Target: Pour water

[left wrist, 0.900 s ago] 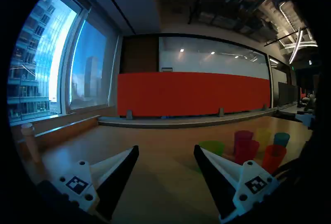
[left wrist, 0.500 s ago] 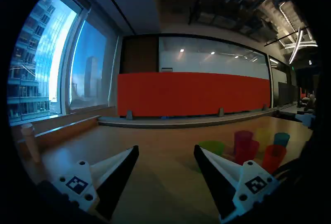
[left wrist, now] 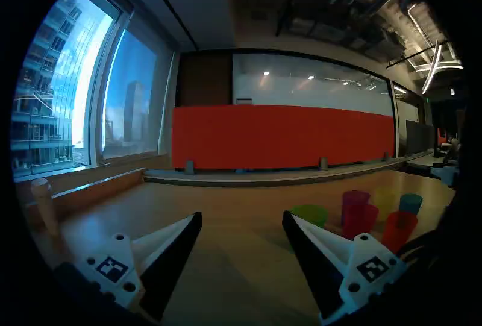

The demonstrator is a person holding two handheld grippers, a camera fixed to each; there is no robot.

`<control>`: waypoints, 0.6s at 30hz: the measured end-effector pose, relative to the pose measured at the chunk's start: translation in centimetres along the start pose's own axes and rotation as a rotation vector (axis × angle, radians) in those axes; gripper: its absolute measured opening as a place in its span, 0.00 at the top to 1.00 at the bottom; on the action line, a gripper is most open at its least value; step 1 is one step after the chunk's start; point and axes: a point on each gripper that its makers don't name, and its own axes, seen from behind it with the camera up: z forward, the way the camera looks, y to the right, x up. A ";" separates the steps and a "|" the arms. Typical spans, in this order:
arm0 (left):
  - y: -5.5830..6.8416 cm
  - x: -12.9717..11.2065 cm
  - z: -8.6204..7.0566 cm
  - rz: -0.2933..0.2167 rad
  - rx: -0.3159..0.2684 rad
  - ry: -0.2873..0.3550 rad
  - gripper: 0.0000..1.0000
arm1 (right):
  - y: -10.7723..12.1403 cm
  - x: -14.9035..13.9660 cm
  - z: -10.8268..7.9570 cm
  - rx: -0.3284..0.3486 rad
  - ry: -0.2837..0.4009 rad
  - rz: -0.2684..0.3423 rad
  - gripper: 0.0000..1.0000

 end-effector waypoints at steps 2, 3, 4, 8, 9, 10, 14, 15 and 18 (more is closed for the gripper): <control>0.0 -0.1 0.0 -0.003 -0.003 -0.012 0.01 | 0.1 -0.2 0.0 0.000 -0.011 0.003 0.00; 0.0 -0.2 0.1 -0.005 -0.004 -0.019 0.01 | 0.1 -0.2 0.0 0.000 -0.017 0.005 0.00; 0.0 0.0 0.1 -0.007 -0.006 -0.022 0.01 | 0.1 -0.1 0.0 0.002 -0.022 0.007 0.00; -0.1 1.1 0.1 -0.007 -0.018 -0.024 0.01 | 0.3 0.6 0.2 0.006 -0.036 0.015 0.00; -0.1 1.5 0.2 -0.004 -0.022 -0.022 0.01 | 0.4 0.9 0.3 0.007 -0.038 0.017 0.00; -0.1 1.9 0.2 0.000 -0.022 -0.021 0.01 | 0.4 1.3 0.3 0.009 -0.040 0.018 0.00; -0.1 3.6 0.6 0.012 -0.031 -0.020 0.01 | 0.5 3.1 0.5 0.019 -0.044 0.020 0.00; -0.1 4.1 0.7 0.013 -0.034 -0.019 0.01 | 0.5 3.7 0.5 0.022 -0.045 0.019 0.00; -0.1 5.6 1.0 0.005 -0.044 -0.021 0.01 | 0.5 5.4 0.6 0.028 -0.050 0.014 0.00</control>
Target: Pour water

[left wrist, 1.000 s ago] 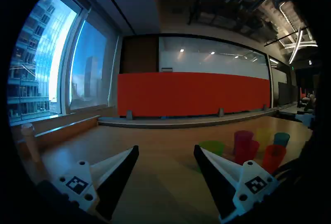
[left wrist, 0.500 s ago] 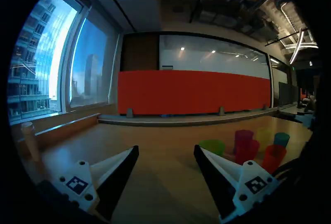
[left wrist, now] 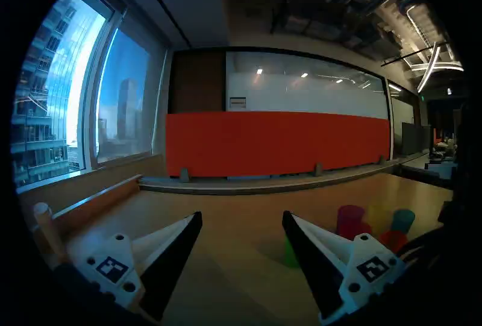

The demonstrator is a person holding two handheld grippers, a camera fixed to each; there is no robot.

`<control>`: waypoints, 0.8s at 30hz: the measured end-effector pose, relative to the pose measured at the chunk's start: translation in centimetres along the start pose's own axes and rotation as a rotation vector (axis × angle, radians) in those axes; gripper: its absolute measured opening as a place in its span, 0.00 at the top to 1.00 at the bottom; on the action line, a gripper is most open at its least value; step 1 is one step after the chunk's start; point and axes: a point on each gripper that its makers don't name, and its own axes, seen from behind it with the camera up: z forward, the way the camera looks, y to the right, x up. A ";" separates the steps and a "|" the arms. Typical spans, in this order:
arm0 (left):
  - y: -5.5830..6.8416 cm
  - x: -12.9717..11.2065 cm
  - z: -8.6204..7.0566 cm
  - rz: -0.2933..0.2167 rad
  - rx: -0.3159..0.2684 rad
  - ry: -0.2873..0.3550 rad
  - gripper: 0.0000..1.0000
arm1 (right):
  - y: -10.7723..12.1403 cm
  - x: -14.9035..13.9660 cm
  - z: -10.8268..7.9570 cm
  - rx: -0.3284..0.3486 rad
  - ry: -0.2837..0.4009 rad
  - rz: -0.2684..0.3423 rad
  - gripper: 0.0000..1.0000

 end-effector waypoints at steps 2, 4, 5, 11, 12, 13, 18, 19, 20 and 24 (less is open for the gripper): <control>0.0 1.1 0.2 -0.010 -0.009 0.002 0.01 | -0.1 1.2 0.0 0.008 -0.001 -0.006 0.00; 0.1 2.3 0.4 -0.016 -0.019 0.003 0.01 | -0.2 2.5 0.1 0.017 -0.001 -0.011 0.00; 0.2 2.9 0.4 -0.017 -0.025 0.004 0.01 | -0.2 3.1 0.1 0.020 -0.001 -0.014 0.00; 0.5 6.7 1.0 -0.024 -0.052 0.003 0.01 | -0.4 6.8 0.1 0.042 0.006 -0.022 0.00; 0.6 7.4 1.1 -0.026 -0.058 0.004 0.01 | -0.4 7.4 0.1 0.046 0.008 -0.023 0.00; 0.7 8.0 1.2 -0.027 -0.065 0.007 0.01 | -0.5 8.0 0.1 0.051 0.009 -0.023 0.00; 1.0 11.0 1.5 -0.019 -0.089 0.017 0.01 | -1.0 10.8 0.2 0.074 0.012 -0.018 0.00; 1.0 11.3 1.5 -0.016 -0.091 0.016 0.01 | -1.0 11.2 0.3 0.077 0.013 -0.018 0.00; 1.0 11.7 1.6 -0.013 -0.092 0.014 0.01 | -1.1 11.7 0.4 0.081 0.014 -0.017 0.00; 1.4 12.9 1.7 -0.006 -0.110 -0.008 0.01 | -1.3 13.2 0.7 0.094 0.005 -0.021 0.00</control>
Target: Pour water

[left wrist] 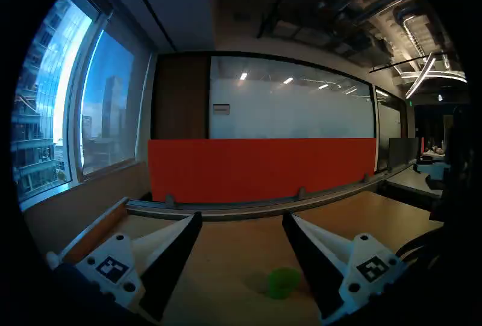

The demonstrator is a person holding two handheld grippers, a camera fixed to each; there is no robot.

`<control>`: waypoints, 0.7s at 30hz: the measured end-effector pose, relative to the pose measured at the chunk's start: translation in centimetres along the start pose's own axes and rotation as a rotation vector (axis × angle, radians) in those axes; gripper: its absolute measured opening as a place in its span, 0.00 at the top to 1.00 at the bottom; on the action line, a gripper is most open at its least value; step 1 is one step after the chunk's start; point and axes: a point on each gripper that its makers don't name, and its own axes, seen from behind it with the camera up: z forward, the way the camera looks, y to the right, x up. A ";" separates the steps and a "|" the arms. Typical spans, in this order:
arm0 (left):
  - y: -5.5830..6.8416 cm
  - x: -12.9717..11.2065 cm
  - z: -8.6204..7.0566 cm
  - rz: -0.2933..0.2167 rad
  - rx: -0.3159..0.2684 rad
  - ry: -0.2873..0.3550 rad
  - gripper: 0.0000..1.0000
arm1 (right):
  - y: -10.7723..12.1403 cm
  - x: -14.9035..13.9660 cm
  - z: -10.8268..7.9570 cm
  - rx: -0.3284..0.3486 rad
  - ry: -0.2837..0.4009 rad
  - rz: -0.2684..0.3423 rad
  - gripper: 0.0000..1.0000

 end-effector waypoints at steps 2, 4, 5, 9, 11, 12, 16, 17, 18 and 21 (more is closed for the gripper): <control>0.4 0.5 0.1 -0.002 -0.014 -0.008 0.01 | -0.3 0.6 0.1 0.014 -0.003 -0.001 0.00; 0.7 1.0 0.2 -0.006 -0.029 -0.014 0.01 | -0.6 1.2 0.2 0.027 -0.005 -0.001 0.00; 0.9 1.2 0.3 -0.009 -0.036 -0.016 0.01 | -0.7 1.4 0.3 0.033 -0.005 0.000 0.00; 1.5 2.0 0.5 -0.019 -0.065 -0.026 0.01 | -1.3 2.0 0.4 0.056 -0.009 0.003 0.00; 1.7 2.1 0.6 -0.023 -0.083 -0.029 0.01 | -1.6 1.9 0.3 0.071 -0.012 0.004 0.00; 1.9 2.1 0.6 -0.025 -0.094 -0.031 0.01 | -1.8 1.8 0.3 0.080 -0.013 0.005 0.00; 3.0 2.2 0.7 -0.019 -0.158 -0.041 0.01 | -2.7 1.6 0.2 0.131 -0.022 0.000 0.00; 3.4 2.3 0.6 -0.013 -0.178 -0.042 0.01 | -3.0 1.6 0.1 0.147 -0.024 -0.003 0.00; 3.7 2.4 0.6 -0.006 -0.199 -0.042 0.01 | -3.3 1.5 0.1 0.165 -0.025 -0.008 0.00; 4.5 2.5 0.4 0.007 -0.243 -0.046 0.01 | -4.4 1.6 -0.2 0.222 -0.023 -0.027 0.00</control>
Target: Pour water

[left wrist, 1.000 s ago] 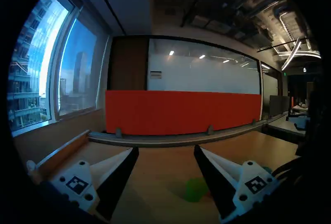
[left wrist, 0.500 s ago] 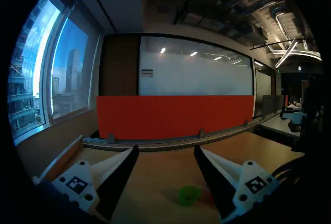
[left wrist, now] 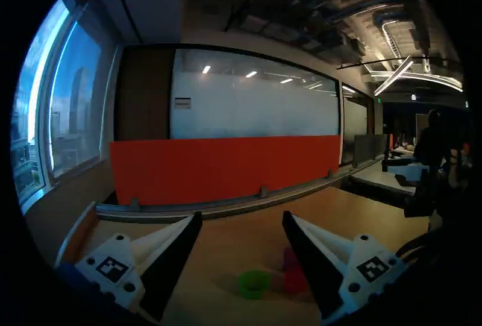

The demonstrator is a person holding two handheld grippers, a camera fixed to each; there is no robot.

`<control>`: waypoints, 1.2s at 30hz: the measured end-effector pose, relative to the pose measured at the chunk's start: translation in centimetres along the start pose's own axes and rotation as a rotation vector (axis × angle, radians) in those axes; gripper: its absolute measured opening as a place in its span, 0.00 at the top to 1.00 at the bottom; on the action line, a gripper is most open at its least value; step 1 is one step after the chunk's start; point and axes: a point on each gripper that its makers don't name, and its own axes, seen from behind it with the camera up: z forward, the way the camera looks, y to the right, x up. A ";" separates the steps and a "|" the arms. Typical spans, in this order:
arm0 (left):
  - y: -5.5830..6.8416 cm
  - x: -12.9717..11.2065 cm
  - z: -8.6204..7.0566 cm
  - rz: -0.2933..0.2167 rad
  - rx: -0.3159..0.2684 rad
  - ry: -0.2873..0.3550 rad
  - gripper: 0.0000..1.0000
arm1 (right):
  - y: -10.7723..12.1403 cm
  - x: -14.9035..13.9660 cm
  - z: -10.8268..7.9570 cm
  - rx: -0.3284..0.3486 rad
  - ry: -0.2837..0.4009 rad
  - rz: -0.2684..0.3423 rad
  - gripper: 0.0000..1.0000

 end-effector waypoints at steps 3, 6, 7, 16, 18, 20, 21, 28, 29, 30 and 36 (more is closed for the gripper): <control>0.6 0.0 0.0 -0.005 -0.033 -0.011 0.01 | -1.2 0.4 -0.1 0.054 0.004 -0.015 0.00; 1.2 0.2 0.1 -0.010 -0.071 -0.016 0.01 | -2.5 0.6 -0.1 0.113 0.003 -0.022 0.00; 1.3 0.2 0.1 -0.010 -0.080 -0.015 0.01 | -2.9 0.7 -0.1 0.128 0.003 -0.022 0.00; 2.4 -0.6 0.7 0.013 -0.147 -0.040 0.01 | -4.8 0.8 -0.2 0.221 -0.019 -0.021 0.00; 2.6 -0.9 0.8 0.025 -0.163 -0.049 0.01 | -5.1 0.7 -0.2 0.237 -0.028 -0.028 0.00; 2.6 -1.2 1.0 0.031 -0.176 -0.055 0.01 | -5.3 0.7 -0.3 0.250 -0.037 -0.031 0.00; 2.6 -1.3 1.1 0.034 -0.183 -0.059 0.01 | -5.4 0.7 -0.3 0.257 -0.042 -0.032 0.00; 2.6 -3.0 1.2 0.057 -0.226 -0.100 0.01 | -6.0 -0.6 -0.8 0.317 -0.103 -0.067 0.00; 2.7 -3.3 1.3 0.060 -0.232 -0.108 0.01 | -6.1 -0.8 -0.9 0.325 -0.112 -0.073 0.00; 2.7 -3.7 1.3 0.063 -0.238 -0.117 0.01 | -6.2 -1.0 -1.0 0.333 -0.121 -0.079 0.00; 3.1 -5.2 1.6 0.073 -0.281 -0.148 0.01 | -6.4 -2.4 -1.2 0.370 -0.169 -0.102 0.00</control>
